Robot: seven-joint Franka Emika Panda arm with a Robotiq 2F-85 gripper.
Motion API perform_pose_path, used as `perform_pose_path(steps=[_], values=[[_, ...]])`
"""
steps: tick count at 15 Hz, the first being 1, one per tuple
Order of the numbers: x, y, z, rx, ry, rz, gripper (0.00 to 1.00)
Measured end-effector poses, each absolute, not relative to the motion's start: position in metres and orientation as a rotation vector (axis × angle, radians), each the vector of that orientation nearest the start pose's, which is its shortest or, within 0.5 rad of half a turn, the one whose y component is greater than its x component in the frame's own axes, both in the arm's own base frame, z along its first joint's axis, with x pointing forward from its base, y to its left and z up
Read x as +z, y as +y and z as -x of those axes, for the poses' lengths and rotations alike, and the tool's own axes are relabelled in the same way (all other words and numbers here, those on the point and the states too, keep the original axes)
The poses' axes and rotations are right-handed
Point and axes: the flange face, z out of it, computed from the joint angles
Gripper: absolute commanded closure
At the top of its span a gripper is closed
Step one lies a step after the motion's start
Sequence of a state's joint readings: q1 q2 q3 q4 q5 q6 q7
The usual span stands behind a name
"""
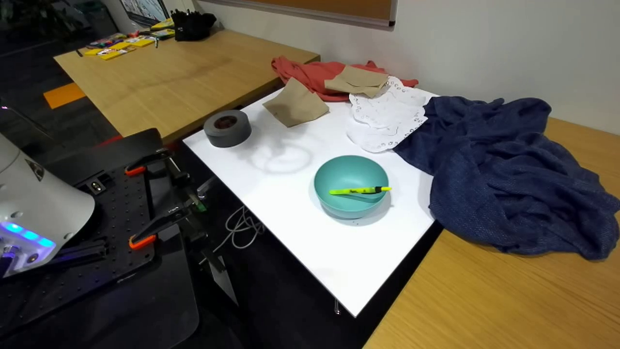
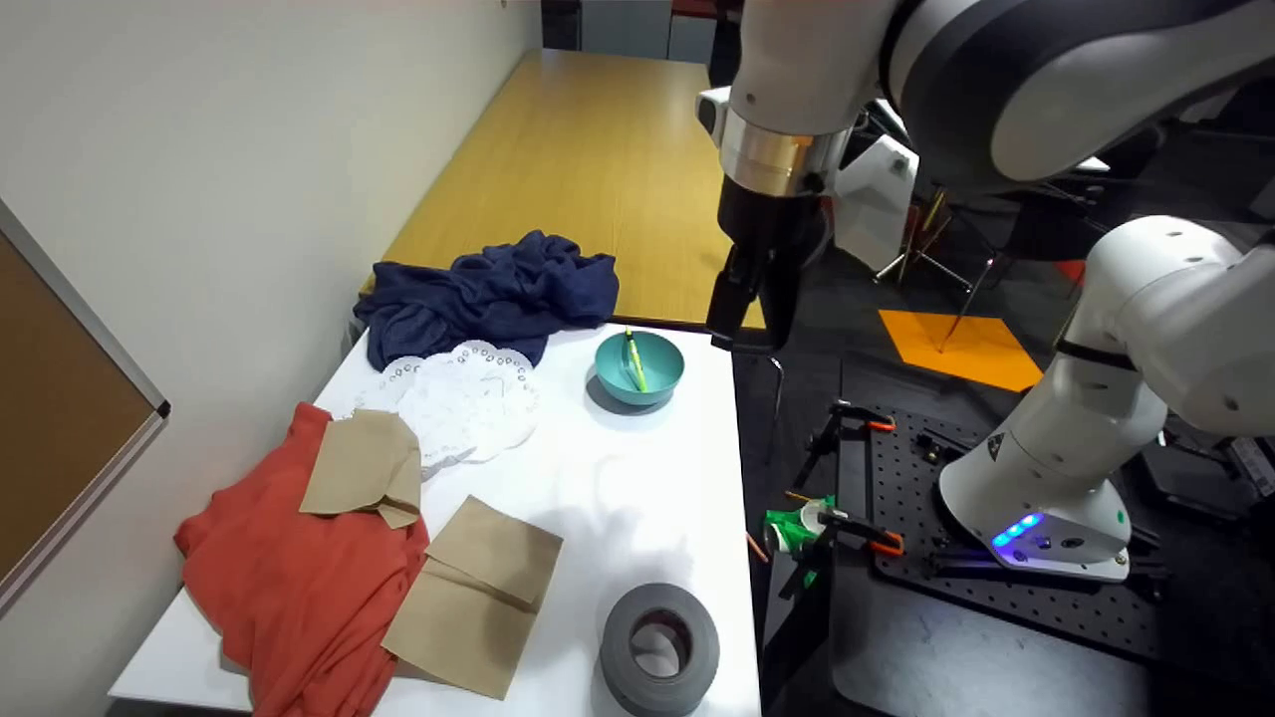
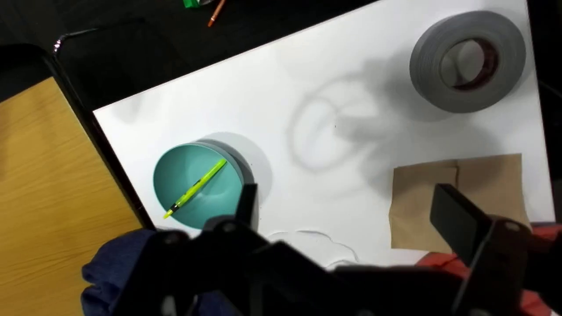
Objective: Take the yellow pen out of the blue bowl
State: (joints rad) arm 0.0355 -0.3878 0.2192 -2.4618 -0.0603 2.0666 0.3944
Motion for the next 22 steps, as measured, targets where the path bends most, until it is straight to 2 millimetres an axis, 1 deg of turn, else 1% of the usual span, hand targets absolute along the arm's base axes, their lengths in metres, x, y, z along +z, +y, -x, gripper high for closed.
perform_pose_path(steps=[3, 5, 7, 10, 12, 14, 19, 21, 22], values=[[0.429, 0.056, -0.423, -0.18, 0.4, 3.191, 0.0], [0.421, 0.024, -0.43, -0.268, 0.542, 3.145, 0.0], [0.406, -0.007, -0.435, -0.332, 0.685, 3.099, 0.0], [0.376, -0.042, -0.441, -0.382, 0.878, 3.032, 0.0], [0.352, -0.058, -0.446, -0.402, 0.981, 2.999, 0.0], [0.324, -0.07, -0.451, -0.411, 1.059, 2.979, 0.0], [0.258, -0.097, -0.454, -0.373, 1.189, 2.939, 0.0], [0.237, -0.105, -0.454, -0.344, 1.222, 2.925, 0.0], [0.231, -0.106, -0.453, -0.327, 1.226, 2.929, 0.0]])
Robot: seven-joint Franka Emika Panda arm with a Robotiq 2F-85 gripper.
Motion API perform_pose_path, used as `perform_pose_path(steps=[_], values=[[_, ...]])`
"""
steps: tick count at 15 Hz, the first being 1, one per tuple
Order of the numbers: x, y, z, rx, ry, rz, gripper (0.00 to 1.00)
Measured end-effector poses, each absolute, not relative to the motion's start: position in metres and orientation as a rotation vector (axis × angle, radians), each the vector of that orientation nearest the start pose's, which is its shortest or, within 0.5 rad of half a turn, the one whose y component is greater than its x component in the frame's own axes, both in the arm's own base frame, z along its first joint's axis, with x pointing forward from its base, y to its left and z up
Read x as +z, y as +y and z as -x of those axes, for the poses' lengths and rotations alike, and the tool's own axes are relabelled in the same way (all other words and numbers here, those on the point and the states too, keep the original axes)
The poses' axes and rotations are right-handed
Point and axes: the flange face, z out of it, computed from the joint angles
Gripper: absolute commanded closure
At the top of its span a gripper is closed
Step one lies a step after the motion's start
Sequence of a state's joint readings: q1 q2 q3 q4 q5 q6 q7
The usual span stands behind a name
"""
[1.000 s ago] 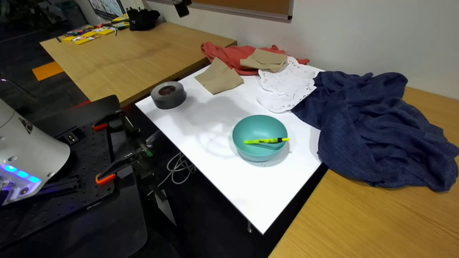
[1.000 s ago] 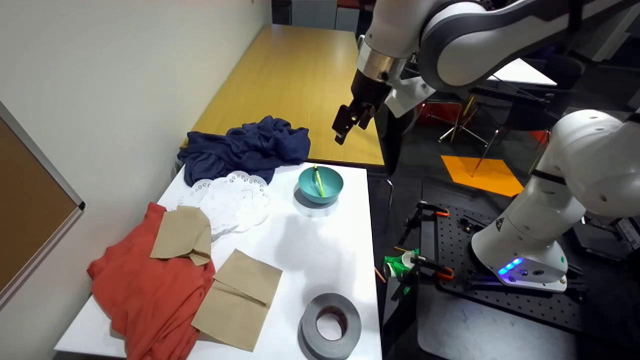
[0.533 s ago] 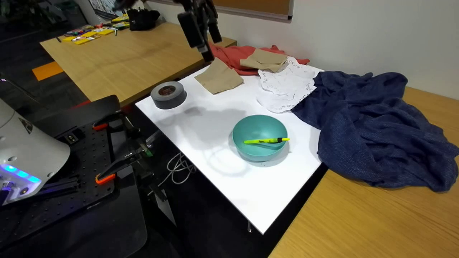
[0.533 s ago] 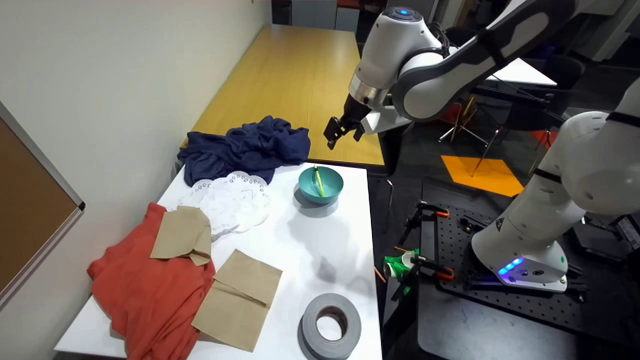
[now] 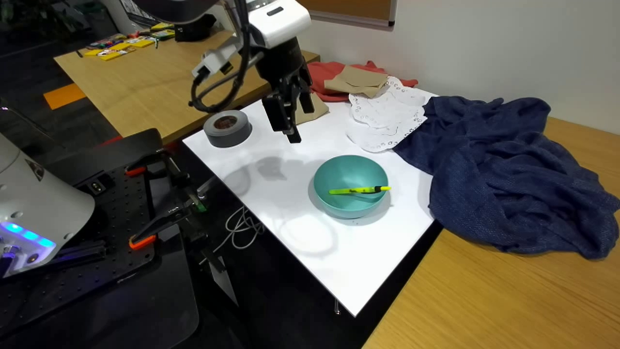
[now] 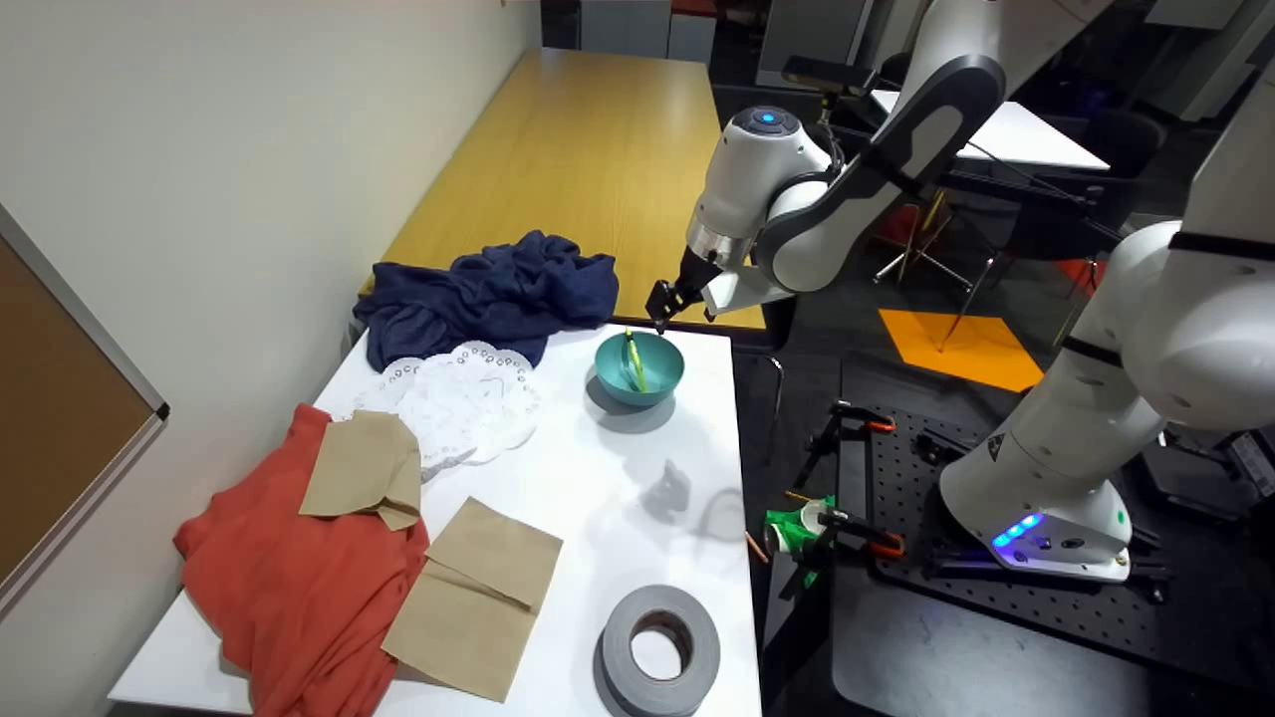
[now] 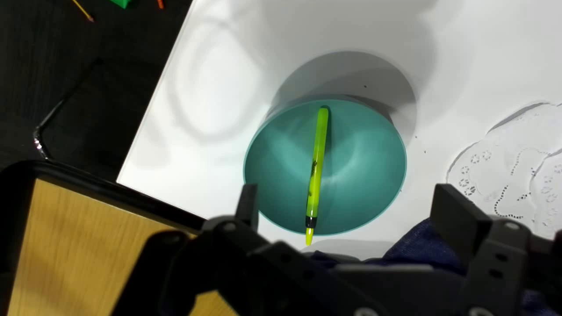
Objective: Take the yellow pen out of the blue bowl
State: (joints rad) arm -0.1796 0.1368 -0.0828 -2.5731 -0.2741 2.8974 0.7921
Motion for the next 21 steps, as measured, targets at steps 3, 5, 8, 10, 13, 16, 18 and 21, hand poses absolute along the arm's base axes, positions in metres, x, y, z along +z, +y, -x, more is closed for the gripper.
perform_pose_path(steps=[3, 5, 8, 10, 13, 16, 18, 21], values=[[0.231, -0.105, -0.453, -0.327, 1.222, 2.933, 0.0], [0.231, -0.104, -0.454, -0.329, 1.22, 2.933, 0.0], [0.229, -0.109, -0.455, -0.335, 1.237, 2.932, 0.0], [0.225, -0.122, -0.461, -0.369, 1.262, 2.923, 0.0], [0.207, -0.142, -0.477, -0.421, 1.319, 2.9, 0.0], [0.177, -0.15, -0.493, -0.424, 1.368, 2.872, 0.0], [0.156, -0.15, -0.504, -0.405, 1.381, 2.868, 0.0], [0.126, -0.152, -0.518, -0.373, 1.398, 2.874, 0.0]])
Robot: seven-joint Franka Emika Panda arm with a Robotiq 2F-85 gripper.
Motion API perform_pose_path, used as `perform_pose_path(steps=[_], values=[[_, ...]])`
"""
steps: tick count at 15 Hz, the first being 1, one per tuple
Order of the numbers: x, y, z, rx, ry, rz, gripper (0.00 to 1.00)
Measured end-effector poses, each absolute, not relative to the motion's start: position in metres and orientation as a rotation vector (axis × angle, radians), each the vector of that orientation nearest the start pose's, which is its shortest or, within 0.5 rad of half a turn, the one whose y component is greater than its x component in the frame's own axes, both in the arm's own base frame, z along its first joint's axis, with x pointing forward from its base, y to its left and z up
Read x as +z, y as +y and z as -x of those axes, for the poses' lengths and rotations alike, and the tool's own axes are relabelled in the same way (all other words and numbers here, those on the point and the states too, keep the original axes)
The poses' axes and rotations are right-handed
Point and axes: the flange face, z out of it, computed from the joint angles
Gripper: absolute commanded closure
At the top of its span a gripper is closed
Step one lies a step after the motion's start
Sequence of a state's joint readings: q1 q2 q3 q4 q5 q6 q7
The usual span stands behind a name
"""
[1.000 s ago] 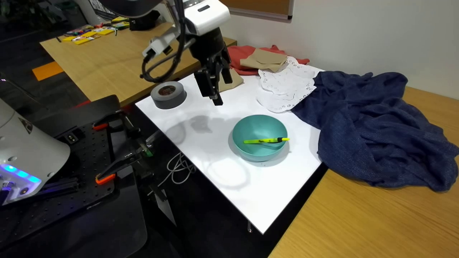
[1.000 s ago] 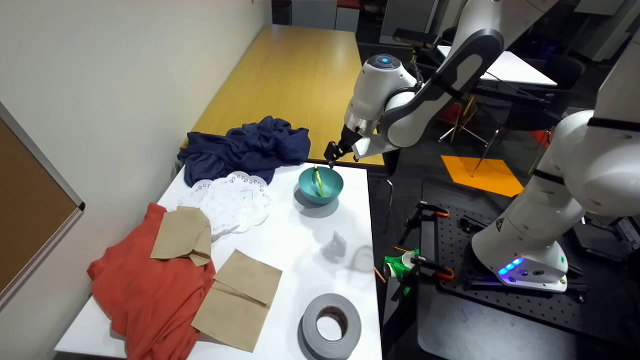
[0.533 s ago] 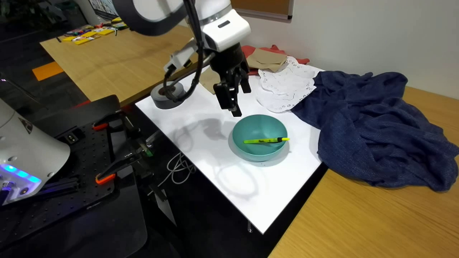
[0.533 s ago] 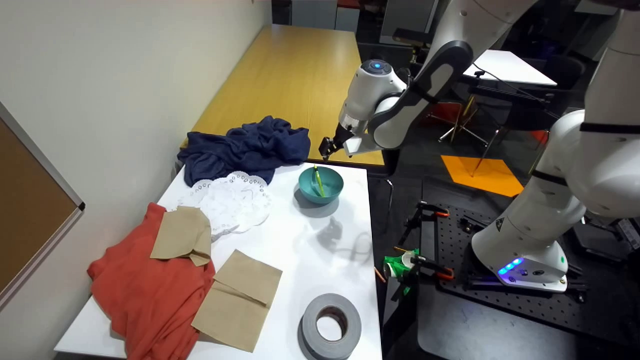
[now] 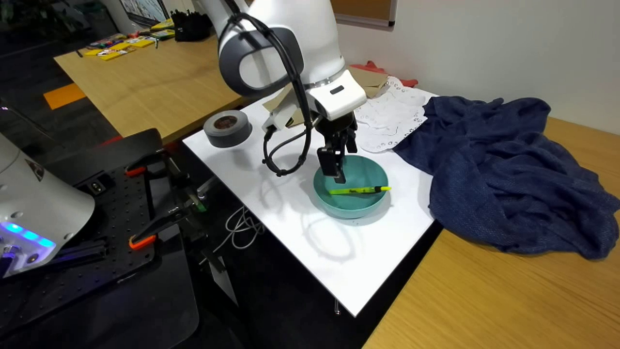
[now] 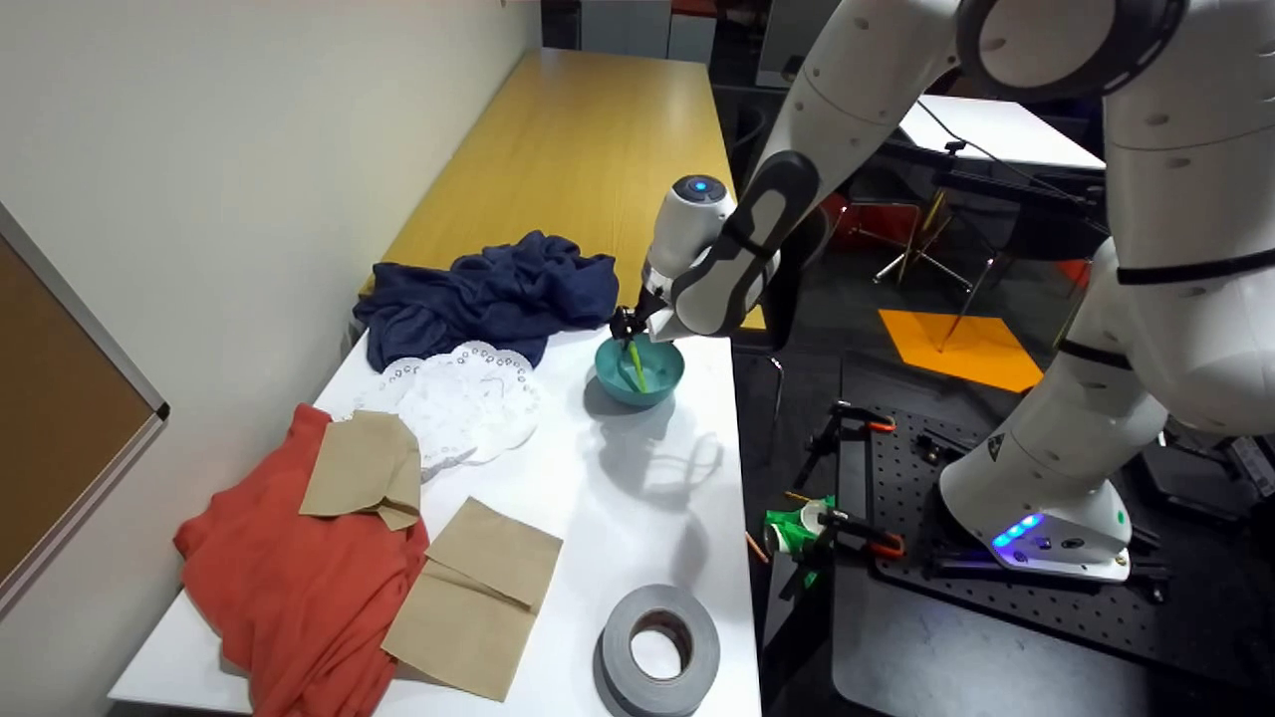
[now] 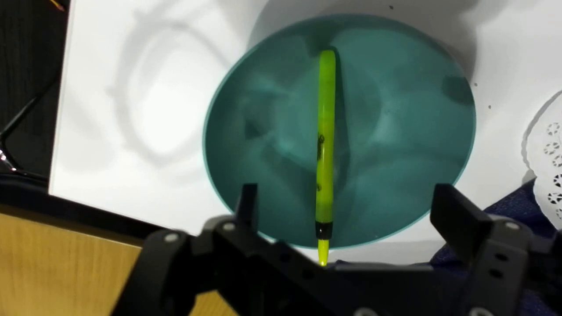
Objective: Take the yellow pen out of the blue bowl
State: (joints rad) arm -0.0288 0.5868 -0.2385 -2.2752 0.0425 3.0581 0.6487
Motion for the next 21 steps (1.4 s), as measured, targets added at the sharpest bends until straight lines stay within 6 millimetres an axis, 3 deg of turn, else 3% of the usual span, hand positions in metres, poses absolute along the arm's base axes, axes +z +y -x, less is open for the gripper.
perform_pose_path(steps=[5, 6, 8, 16, 18, 21], values=[[0.086, -0.162, -0.53, -0.341, 1.412, 2.892, 0.0], [0.08, -0.164, -0.532, -0.338, 1.41, 2.896, 0.25], [0.07, -0.167, -0.536, -0.335, 1.415, 2.899, 0.34], [0.055, -0.174, -0.548, -0.35, 1.417, 2.902, 0.96], [0.056, -0.174, -0.549, -0.355, 1.418, 2.901, 1.0], [0.057, -0.175, -0.549, -0.358, 1.42, 2.901, 0.96]])
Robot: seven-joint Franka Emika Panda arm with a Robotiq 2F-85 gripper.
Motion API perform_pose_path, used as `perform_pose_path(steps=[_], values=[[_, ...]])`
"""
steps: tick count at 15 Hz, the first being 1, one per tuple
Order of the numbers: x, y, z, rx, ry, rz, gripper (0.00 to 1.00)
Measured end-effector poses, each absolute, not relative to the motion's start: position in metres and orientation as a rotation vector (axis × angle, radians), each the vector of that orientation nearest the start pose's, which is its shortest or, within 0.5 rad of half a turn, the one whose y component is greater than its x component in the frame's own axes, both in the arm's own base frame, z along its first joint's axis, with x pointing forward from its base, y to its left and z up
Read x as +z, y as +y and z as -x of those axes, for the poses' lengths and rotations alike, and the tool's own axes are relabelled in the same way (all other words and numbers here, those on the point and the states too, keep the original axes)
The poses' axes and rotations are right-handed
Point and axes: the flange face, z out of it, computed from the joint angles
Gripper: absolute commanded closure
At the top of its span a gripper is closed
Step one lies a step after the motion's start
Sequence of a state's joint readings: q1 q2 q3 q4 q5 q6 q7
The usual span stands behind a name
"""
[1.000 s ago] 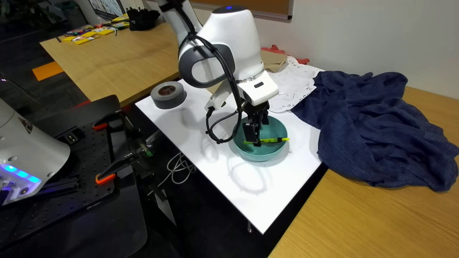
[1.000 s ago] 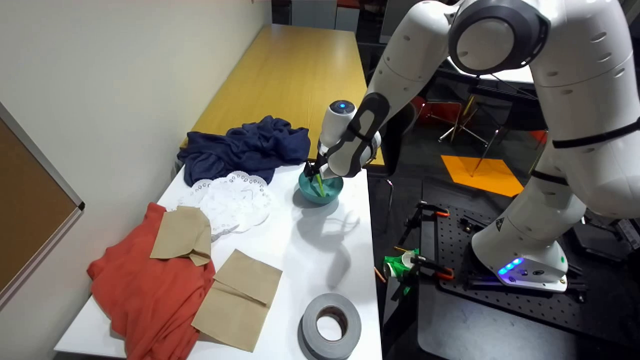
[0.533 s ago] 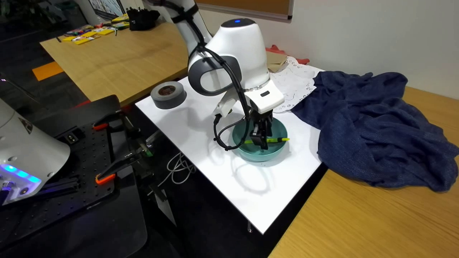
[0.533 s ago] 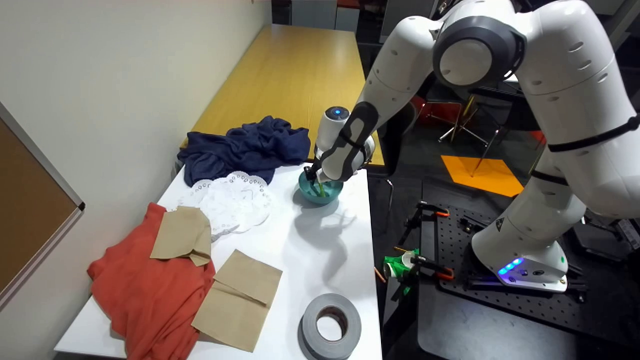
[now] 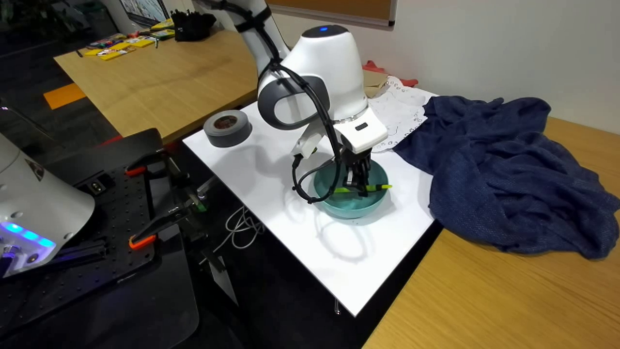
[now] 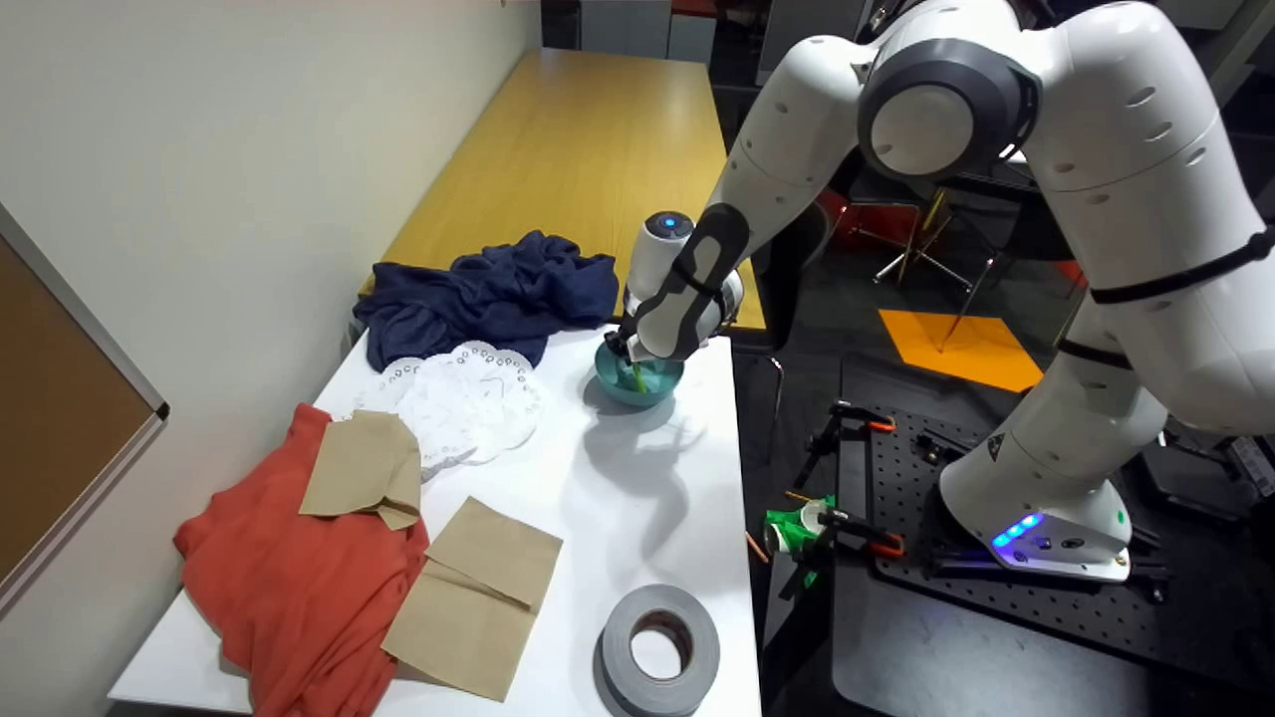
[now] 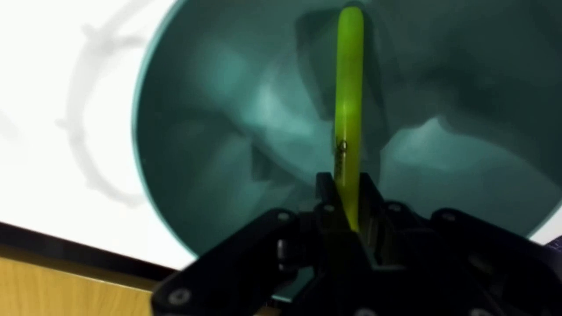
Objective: Take the yellow pen out of the blue bowl
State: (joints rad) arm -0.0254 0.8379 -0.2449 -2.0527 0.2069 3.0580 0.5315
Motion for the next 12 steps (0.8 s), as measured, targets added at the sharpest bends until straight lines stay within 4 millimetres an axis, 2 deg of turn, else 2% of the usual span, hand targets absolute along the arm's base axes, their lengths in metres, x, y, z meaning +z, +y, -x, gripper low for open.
perform_pose_path(steps=[3, 7, 10, 12], values=[[0.066, -0.172, -0.551, -0.38, 1.41, 2.908, 0.96], [0.106, -0.161, -0.552, -0.502, 1.361, 2.946, 0.96], [0.142, -0.138, -0.549, -0.575, 1.301, 2.967, 0.96], [0.161, -0.113, -0.547, -0.604, 1.233, 2.971, 0.96]])
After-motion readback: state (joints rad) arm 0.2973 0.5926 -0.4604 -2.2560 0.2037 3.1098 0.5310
